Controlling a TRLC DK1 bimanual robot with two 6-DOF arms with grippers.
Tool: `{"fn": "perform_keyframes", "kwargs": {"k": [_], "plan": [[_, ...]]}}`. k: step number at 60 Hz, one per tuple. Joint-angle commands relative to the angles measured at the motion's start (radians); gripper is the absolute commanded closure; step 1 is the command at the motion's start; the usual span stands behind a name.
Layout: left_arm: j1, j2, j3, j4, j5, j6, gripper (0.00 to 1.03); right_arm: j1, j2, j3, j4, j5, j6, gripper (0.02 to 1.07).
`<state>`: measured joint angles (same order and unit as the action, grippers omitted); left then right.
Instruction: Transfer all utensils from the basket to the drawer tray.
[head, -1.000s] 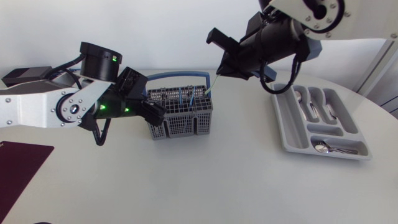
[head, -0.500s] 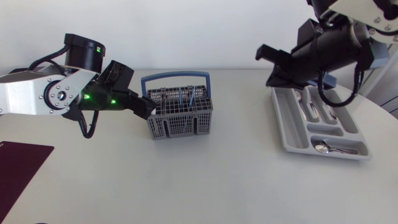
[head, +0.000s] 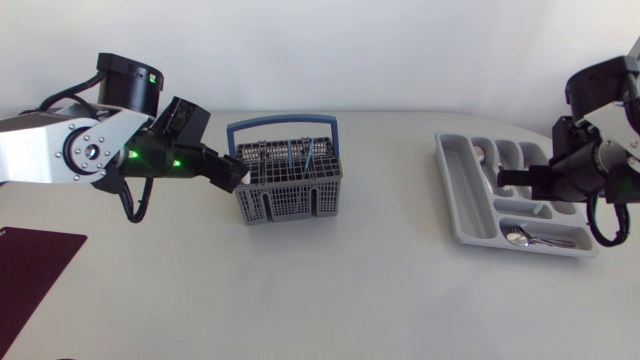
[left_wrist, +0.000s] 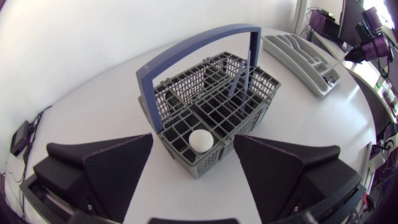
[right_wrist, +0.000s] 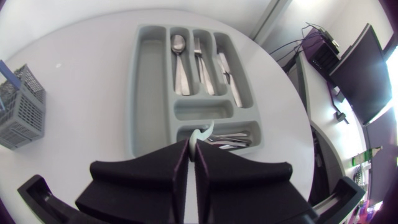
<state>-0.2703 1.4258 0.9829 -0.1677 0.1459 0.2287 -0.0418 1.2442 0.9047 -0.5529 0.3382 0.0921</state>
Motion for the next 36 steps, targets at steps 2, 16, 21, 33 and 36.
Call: {"fn": "perform_keyframes", "kwargs": {"k": [2, 16, 21, 33, 36], "plan": [[0.003, -0.021, -0.004, -0.009, 0.006, -0.011, 0.12, -0.063, 0.015, -0.070, 0.073, 0.022, -0.100, 1.01], [-0.001, -0.025, -0.006, -0.009, 0.006, -0.011, 0.12, -0.173, 0.150, -0.116, 0.242, 0.039, -0.180, 1.01], [0.002, -0.022, -0.006, -0.007, 0.006, -0.011, 0.12, -0.201, 0.201, -0.112, 0.269, 0.041, -0.184, 1.01], [0.005, -0.019, -0.004, -0.009, 0.006, -0.011, 0.12, -0.219, 0.270, -0.115, 0.315, 0.056, -0.184, 1.00], [0.006, -0.016, -0.004, -0.009, 0.007, -0.011, 0.12, -0.219, 0.288, -0.107, 0.321, 0.058, -0.178, 0.99]]}}
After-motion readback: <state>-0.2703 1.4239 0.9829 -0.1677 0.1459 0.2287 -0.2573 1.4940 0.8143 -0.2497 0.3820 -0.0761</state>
